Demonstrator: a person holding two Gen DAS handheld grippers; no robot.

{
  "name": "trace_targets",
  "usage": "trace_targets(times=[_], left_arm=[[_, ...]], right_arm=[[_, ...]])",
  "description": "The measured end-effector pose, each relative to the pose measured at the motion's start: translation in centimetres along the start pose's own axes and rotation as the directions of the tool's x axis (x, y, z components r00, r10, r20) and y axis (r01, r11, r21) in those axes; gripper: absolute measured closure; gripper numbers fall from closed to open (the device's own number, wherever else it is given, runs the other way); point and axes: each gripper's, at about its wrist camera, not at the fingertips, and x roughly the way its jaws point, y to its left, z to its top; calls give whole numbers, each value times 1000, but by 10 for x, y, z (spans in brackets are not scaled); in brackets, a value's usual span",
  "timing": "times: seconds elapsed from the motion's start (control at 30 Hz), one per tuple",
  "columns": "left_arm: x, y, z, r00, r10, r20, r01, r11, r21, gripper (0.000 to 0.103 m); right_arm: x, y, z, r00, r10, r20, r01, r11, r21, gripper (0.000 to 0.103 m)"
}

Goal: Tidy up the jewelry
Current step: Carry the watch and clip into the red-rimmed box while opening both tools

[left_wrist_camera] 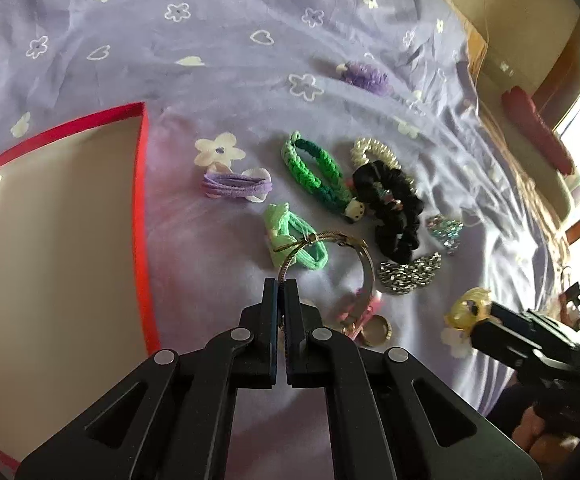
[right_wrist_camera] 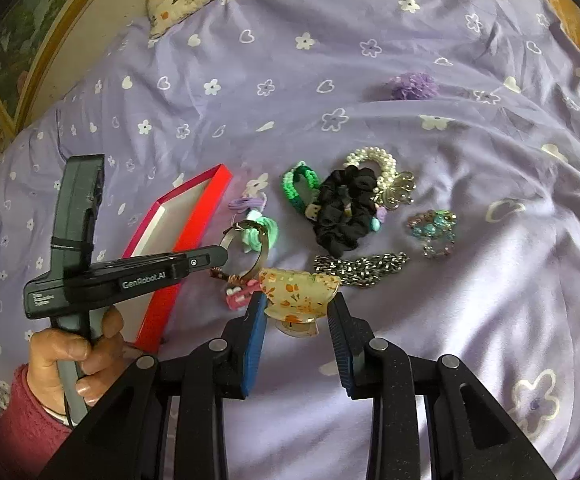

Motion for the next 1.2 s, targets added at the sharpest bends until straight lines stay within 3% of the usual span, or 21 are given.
trace_targets(times=[0.23,0.6,0.97,1.2], left_arm=[[-36,16,-4,997,-15,70,19,999,-50,102],[-81,86,-17,989,64,137,-40,984,-173,102],[-91,164,-26,980,155,129,-113,952,-286,102],[-76,199,-19,975,197,99,-156,933,-325,102]], right_arm=[[-1,12,4,1000,18,2,-18,1000,-17,71],[32,70,11,996,84,-41,-88,990,-111,71],[91,151,36,983,161,-93,-179,955,-237,71],[144,176,50,979,139,-149,-177,943,-283,71]])
